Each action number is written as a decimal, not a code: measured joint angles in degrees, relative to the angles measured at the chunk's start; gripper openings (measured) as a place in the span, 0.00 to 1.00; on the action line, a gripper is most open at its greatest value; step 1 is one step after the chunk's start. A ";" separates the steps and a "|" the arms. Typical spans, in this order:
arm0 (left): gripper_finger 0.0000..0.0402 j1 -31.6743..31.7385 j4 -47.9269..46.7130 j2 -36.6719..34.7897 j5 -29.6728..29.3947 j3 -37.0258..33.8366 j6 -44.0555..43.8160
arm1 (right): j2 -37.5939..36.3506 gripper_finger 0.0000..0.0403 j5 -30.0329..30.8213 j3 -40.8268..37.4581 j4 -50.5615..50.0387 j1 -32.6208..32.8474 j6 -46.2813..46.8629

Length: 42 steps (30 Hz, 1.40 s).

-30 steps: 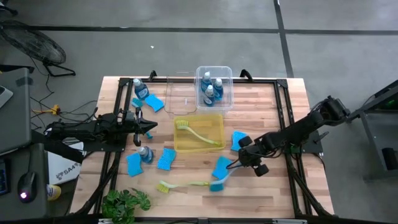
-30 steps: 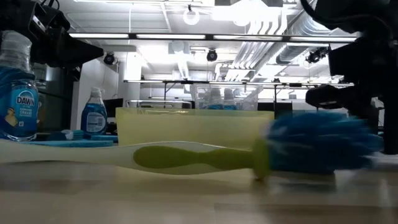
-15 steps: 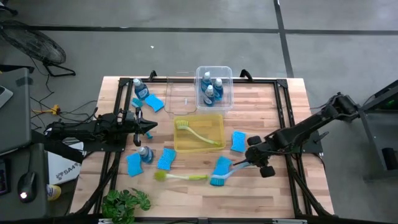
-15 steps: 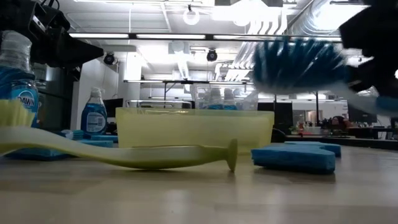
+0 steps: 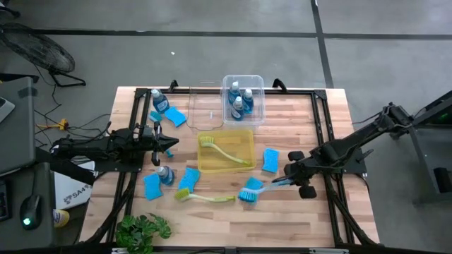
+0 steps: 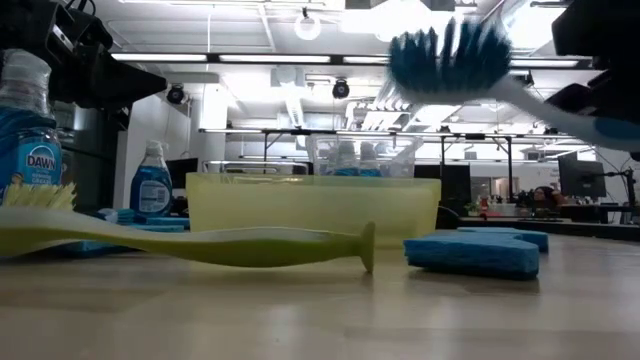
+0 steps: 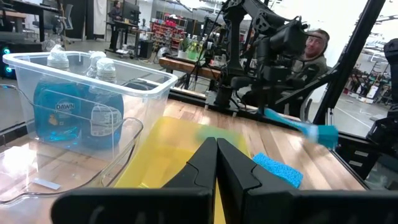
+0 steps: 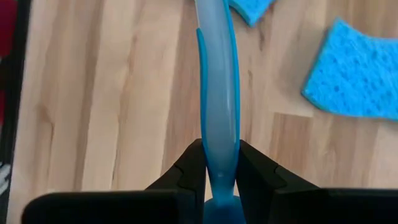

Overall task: Pick & Place Kitchen Sink Supplies
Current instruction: Put the blue toilet brush into the yellow bin

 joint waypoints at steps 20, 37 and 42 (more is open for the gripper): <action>0.00 0.00 0.00 0.00 0.00 0.00 0.00 | 0.04 0.14 3.19 3.27 -0.52 -1.60 4.65; 0.00 0.00 0.00 0.01 0.00 0.00 -0.01 | 10.04 0.14 5.35 17.18 -2.03 -10.91 19.17; 0.00 0.02 0.00 0.02 0.00 0.00 0.00 | 18.78 0.14 5.73 23.00 -1.51 -14.93 22.41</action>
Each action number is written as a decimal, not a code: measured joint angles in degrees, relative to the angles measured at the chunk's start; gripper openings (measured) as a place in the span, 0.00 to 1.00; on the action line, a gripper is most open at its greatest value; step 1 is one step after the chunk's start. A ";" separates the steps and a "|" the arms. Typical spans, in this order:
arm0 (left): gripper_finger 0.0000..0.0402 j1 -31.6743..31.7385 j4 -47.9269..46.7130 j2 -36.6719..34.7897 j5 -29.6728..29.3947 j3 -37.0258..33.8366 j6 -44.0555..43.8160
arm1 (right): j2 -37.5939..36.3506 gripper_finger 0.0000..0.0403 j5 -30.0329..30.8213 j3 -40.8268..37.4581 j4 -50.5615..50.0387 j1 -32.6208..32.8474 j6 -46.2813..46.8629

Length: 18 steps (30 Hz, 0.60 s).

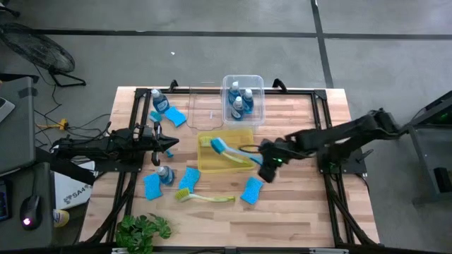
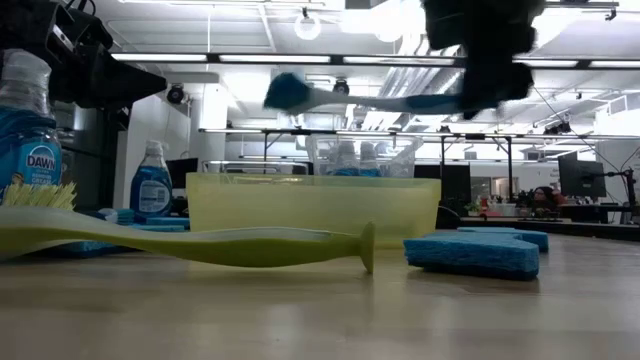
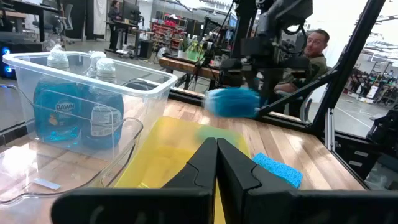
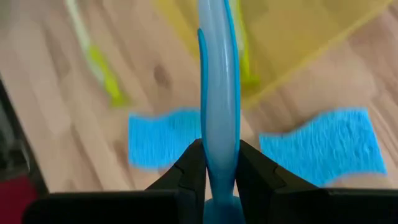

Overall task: Pick & Place Kitchen Sink Supplies
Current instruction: Put the blue toilet brush into the yellow bin

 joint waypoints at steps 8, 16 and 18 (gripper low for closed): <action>0.00 -0.02 0.00 -0.02 0.00 0.00 -0.02 | 13.76 0.14 -3.69 8.56 0.69 -5.31 1.80; 0.00 -0.02 0.00 0.00 0.00 0.00 0.00 | 22.89 0.14 -3.63 14.41 0.72 -8.42 0.37; 0.00 -0.01 0.00 0.00 0.00 0.00 0.00 | 24.26 0.14 -3.19 15.71 0.56 -8.78 -0.83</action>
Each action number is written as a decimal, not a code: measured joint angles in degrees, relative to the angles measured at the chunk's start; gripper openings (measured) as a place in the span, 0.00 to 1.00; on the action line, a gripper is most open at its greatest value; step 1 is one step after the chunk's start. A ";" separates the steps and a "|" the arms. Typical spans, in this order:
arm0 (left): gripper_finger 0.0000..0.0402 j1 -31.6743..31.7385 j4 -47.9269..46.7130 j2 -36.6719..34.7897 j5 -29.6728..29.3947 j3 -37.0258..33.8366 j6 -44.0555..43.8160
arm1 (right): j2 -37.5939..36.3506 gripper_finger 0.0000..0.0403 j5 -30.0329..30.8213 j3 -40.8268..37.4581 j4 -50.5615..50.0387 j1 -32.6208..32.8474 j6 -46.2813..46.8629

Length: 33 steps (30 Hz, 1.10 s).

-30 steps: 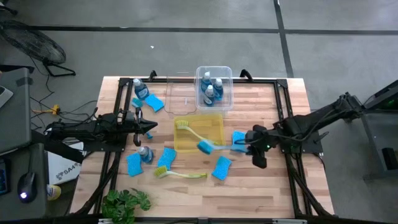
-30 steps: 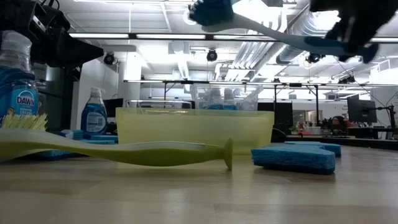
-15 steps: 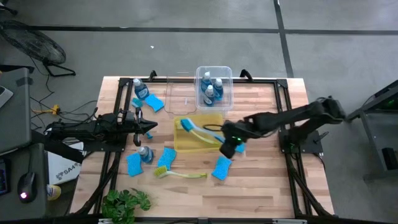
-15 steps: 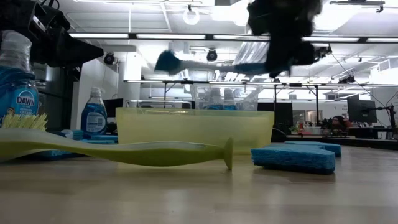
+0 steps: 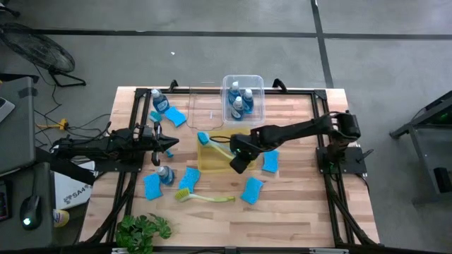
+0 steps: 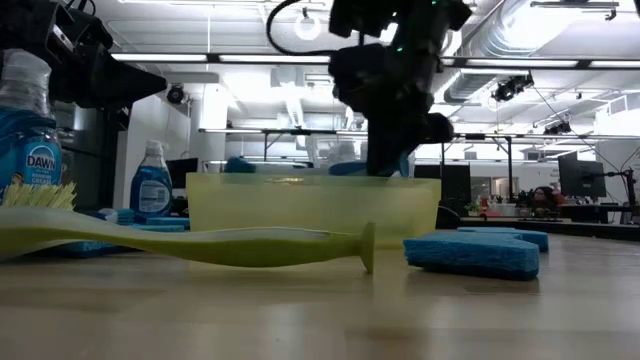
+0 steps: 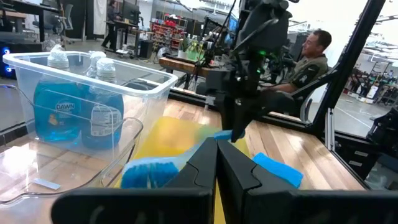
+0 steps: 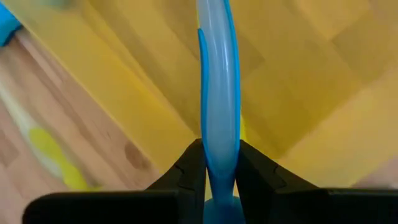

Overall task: Pick & Place Kitchen Sink Supplies
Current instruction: Put the blue toilet brush into the yellow bin, then put the blue sponge into the transparent bin

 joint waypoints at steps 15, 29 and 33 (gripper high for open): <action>0.00 0.01 0.00 0.00 0.00 0.00 0.00 | 1.85 0.17 -0.14 0.49 -3.76 0.21 -4.37; 0.00 0.00 0.00 0.00 0.00 0.00 -0.02 | 1.44 0.40 0.85 0.47 -3.68 0.25 -2.06; 0.00 0.01 0.00 0.00 0.00 0.00 -0.01 | -0.95 0.48 1.51 0.49 -3.92 0.25 0.22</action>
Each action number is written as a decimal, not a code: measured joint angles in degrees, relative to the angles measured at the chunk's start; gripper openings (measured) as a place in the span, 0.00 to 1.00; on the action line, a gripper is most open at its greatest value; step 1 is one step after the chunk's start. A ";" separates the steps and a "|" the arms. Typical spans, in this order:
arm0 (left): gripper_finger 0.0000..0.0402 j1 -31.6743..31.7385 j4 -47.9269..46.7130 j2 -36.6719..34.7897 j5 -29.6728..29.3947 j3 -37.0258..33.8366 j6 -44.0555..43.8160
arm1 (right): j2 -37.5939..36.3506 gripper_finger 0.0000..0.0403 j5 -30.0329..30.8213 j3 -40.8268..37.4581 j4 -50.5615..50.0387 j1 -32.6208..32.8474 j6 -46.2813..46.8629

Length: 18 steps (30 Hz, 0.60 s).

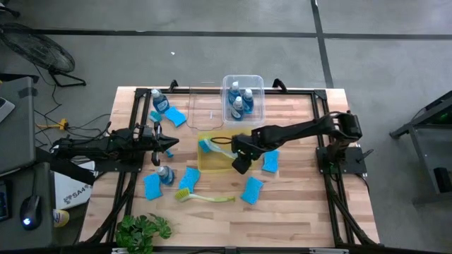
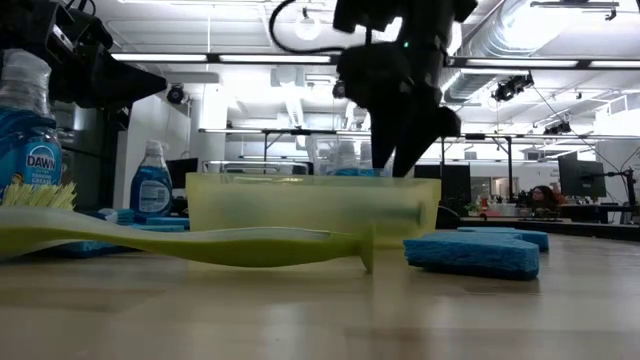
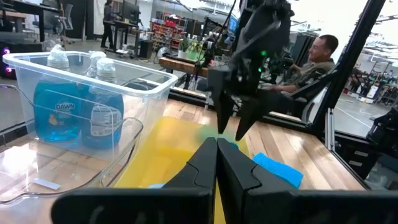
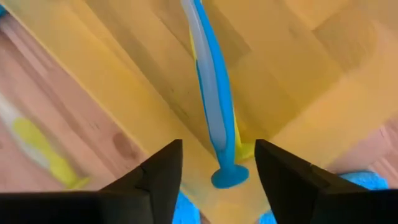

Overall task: Pick & Place Kitchen Sink Supplies
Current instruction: Put the blue sponge into the transparent bin

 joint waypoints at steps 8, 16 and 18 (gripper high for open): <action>0.00 -0.01 0.00 -0.01 0.00 0.00 -0.01 | -5.61 0.54 -0.64 0.00 -7.32 1.91 8.04; 0.00 -0.01 0.00 0.01 0.00 0.00 0.00 | -11.93 0.49 6.10 -0.24 -22.32 5.27 14.55; 0.00 0.00 0.00 -0.02 0.00 0.00 0.00 | -14.68 0.48 6.36 -2.70 -22.23 5.54 14.82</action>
